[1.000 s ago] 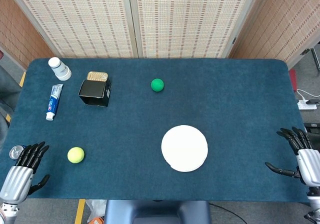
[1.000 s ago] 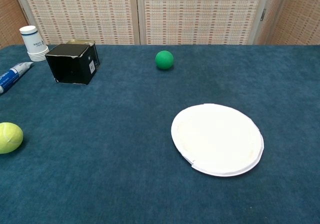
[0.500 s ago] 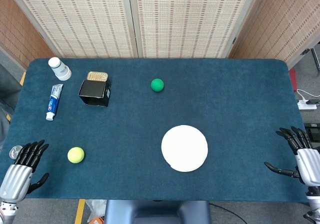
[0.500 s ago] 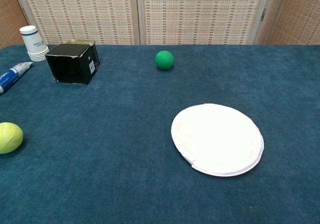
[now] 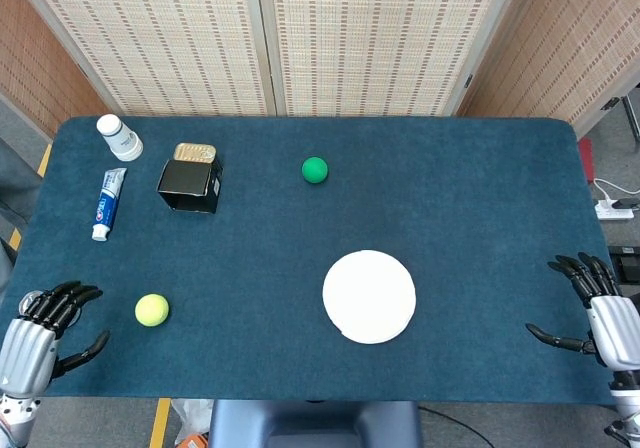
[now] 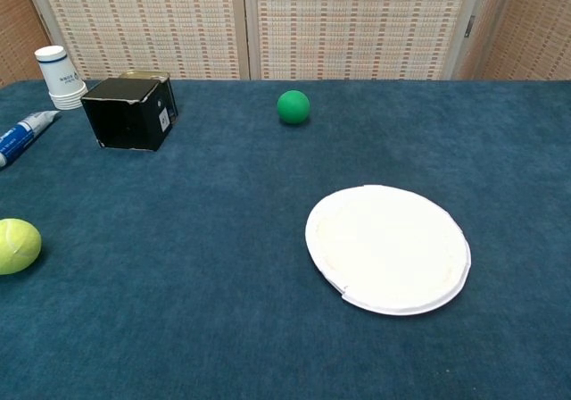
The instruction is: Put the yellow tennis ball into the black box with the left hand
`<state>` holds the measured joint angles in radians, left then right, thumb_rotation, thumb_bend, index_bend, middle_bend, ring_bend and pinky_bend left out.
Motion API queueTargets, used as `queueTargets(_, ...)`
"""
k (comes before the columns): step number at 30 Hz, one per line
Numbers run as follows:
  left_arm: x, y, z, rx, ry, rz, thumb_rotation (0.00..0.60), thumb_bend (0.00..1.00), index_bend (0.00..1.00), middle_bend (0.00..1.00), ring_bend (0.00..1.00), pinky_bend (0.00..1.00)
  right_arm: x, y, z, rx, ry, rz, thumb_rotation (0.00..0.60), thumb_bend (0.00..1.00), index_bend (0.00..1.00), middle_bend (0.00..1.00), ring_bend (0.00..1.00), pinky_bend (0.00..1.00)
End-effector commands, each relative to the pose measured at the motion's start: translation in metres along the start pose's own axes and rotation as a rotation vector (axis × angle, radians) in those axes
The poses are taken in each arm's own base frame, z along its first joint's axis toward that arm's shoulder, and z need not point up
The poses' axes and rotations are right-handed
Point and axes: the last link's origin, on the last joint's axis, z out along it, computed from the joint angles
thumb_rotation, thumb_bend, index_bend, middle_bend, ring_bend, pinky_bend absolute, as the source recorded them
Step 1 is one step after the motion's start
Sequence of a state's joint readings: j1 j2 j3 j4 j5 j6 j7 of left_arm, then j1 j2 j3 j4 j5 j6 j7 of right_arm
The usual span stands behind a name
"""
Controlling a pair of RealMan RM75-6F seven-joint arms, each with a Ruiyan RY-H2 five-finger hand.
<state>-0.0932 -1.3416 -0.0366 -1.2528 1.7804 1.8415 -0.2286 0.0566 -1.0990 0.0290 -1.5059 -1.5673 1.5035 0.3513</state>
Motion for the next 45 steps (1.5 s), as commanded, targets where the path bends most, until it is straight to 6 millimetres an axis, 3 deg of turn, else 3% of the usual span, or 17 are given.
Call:
queueTargets(1, -0.010, -0.005, 0.004, -0.031, 0.011, -0.028, 0.366, 0.16, 1.00, 1.00, 1.00, 1.00, 0.000, 0.000, 0.000, 0.002, 0.001, 0.000, 0.600, 0.00, 0.21, 0.12, 0.00, 0.00)
queueTargets(6, -0.009, -0.009, 0.003, -0.022, 0.001, -0.018, 0.462, 0.17, 1.00, 1.00, 1.00, 1.00, 0.000, 0.000, 0.000, 0.002, 0.000, 0.000, 0.600, 0.00, 0.21, 0.12, 0.00, 0.00)
queueTargets(10, -0.008, -0.009, 0.001, -0.018, -0.009, -0.020, 0.600, 0.23, 1.00, 1.00, 1.00, 1.00, -0.001, -0.001, 0.000, 0.002, 0.000, -0.002, 0.600, 0.00, 0.21, 0.12, 0.00, 0.00)
queueTargets(16, -0.012, -0.013, -0.021, 0.003, -0.104, -0.007, 0.600, 0.55, 1.00, 1.00, 1.00, 1.00, -0.001, 0.000, 0.000, -0.002, -0.004, -0.002, 0.600, 0.00, 0.21, 0.12, 0.00, 0.00)
queueTargets(20, -0.024, -0.020, -0.047, 0.024, -0.170, 0.003, 0.600, 0.68, 1.00, 1.00, 1.00, 1.00, 0.001, 0.001, 0.000, -0.004, -0.001, 0.003, 0.600, 0.00, 0.21, 0.12, 0.00, 0.00)
queueTargets(24, -0.059, -0.027, -0.076, 0.059, -0.305, -0.003, 0.600, 0.70, 1.00, 1.00, 1.00, 1.00, 0.001, 0.001, 0.000, 0.003, -0.002, 0.004, 0.600, 0.00, 0.21, 0.12, 0.00, 0.00)
queueTargets(28, -0.091, -0.019, -0.088, 0.021, -0.367, 0.031, 0.600, 0.70, 1.00, 1.00, 1.00, 1.00, -0.001, 0.000, -0.001, 0.006, -0.004, 0.002, 0.600, 0.00, 0.21, 0.12, 0.00, 0.00)
queueTargets(37, -0.140, -0.009, -0.082, 0.035, -0.374, 0.187, 0.600, 0.70, 1.00, 1.00, 1.00, 1.00, 0.000, 0.000, -0.002, 0.006, -0.005, 0.001, 0.600, 0.00, 0.21, 0.12, 0.00, 0.00)
queueTargets(45, -0.154, -0.002, -0.072, 0.030, -0.372, 0.224, 0.600, 0.70, 1.00, 1.00, 1.00, 1.00, 0.000, 0.001, -0.001, 0.008, -0.006, 0.004, 0.600, 0.00, 0.21, 0.12, 0.00, 0.00)
